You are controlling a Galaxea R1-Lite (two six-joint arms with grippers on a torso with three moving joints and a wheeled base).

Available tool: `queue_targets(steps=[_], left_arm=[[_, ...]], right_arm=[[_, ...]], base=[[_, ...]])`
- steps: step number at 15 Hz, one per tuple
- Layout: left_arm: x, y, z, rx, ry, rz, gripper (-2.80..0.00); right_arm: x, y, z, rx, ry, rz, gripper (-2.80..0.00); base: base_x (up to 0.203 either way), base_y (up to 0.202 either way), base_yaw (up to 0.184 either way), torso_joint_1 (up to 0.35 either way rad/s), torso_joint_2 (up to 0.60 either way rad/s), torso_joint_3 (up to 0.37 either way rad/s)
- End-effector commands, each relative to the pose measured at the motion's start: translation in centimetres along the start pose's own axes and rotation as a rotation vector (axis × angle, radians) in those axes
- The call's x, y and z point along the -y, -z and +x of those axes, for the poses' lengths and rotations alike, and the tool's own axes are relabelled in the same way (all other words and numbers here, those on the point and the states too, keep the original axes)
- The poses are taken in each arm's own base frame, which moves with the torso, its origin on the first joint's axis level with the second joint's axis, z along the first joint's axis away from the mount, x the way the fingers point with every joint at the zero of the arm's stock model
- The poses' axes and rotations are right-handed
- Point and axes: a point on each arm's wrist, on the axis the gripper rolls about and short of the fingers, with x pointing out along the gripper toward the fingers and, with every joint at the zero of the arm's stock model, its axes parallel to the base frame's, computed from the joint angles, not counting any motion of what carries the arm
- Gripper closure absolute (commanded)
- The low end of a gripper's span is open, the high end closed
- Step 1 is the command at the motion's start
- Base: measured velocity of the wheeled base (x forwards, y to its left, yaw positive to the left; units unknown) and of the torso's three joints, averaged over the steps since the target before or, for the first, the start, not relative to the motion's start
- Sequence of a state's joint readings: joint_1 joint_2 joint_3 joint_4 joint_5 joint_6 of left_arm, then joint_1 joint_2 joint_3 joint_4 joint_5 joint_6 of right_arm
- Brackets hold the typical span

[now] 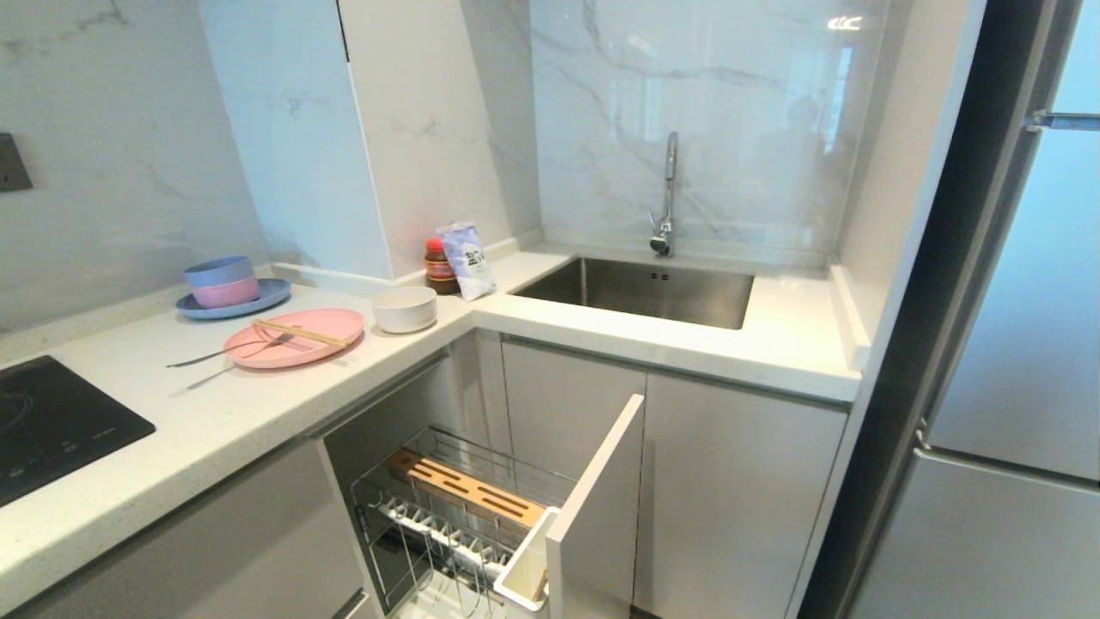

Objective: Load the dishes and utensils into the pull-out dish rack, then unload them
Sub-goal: Pick up the chopsticks and place it in the cupboard

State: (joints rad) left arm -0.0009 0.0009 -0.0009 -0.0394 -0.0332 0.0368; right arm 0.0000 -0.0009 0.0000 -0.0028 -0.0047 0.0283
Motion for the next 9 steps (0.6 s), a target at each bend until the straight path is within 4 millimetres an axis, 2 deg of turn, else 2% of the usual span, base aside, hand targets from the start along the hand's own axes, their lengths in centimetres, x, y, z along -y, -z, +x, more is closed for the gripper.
queue_targets(steps=[1,5,9], left_arm=[[0.02,0.53,0.13,-0.019,0.002,-0.001,0.0],[-0.09,0.47,0.15,-0.007,-0.042,-0.094,0.0],[-0.1,0.47,0.15,-0.007,-0.048,-0.1,0.0]], right_arm=[[0.0,0.0,-0.02,0.002,0.0,0.0,0.0],[0.0,0.04,-0.01,0.001,0.0,-0.001,0.0],[0.0,0.04,-0.01,0.001,0.0,0.001,0.0]], base=[[0.0,0.0,0.0,0.0,0.0,0.0],[0.0,0.0,0.0,0.0,0.0,0.0],[0.0,0.0,0.0,0.0,0.0,0.0]])
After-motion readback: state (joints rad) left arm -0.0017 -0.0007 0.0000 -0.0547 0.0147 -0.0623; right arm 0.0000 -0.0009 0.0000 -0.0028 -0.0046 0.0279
